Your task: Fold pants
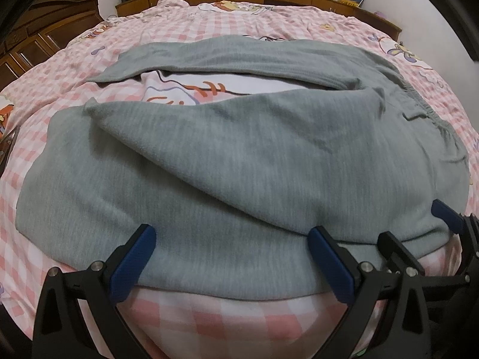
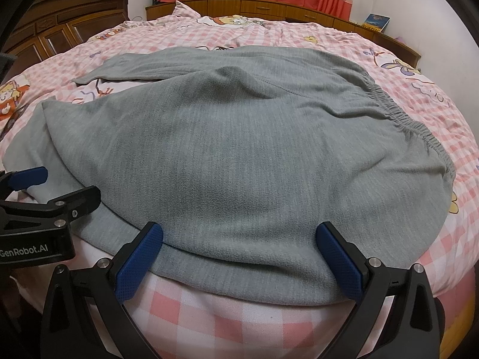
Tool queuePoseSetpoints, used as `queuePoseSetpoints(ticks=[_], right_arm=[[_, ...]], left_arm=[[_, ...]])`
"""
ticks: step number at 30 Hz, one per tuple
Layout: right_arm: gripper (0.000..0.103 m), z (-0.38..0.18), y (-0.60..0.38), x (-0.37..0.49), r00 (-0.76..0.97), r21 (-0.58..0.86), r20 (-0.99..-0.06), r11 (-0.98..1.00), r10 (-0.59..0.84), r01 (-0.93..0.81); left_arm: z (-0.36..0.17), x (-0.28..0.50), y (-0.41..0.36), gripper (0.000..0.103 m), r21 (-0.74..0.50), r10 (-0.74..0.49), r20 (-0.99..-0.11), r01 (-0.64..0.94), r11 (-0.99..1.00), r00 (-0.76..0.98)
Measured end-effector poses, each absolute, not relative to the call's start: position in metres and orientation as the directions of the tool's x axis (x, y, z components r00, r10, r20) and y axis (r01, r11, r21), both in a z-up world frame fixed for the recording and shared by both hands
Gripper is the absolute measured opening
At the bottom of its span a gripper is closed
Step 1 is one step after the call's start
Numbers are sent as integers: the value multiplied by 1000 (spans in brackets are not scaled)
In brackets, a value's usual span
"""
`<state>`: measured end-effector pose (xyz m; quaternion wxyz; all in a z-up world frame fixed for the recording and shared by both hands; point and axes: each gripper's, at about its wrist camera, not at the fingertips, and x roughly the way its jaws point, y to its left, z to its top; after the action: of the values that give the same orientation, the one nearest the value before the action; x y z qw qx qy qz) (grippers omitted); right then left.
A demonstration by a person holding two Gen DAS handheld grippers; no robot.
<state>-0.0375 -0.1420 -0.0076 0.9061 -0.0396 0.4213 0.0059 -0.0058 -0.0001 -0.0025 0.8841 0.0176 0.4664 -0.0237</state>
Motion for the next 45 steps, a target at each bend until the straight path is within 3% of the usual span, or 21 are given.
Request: queuePoseSetpoints(ticks=[24,33,45], right_arm=[[99,13,-171,-46,619,45,-782,997,72,-59],[99,40,-213,-29,647,44,-762,999,37,-6],[98,55,-296,-2,631,-47,-765,988,-130,147]], left_arm=[[15,-20,10,102,23,-27,-836,85,996,549],[40,1,42,102,20,-2,-820,31,999,573],[57,23,92,102,90,109,-809,-62,994,578]])
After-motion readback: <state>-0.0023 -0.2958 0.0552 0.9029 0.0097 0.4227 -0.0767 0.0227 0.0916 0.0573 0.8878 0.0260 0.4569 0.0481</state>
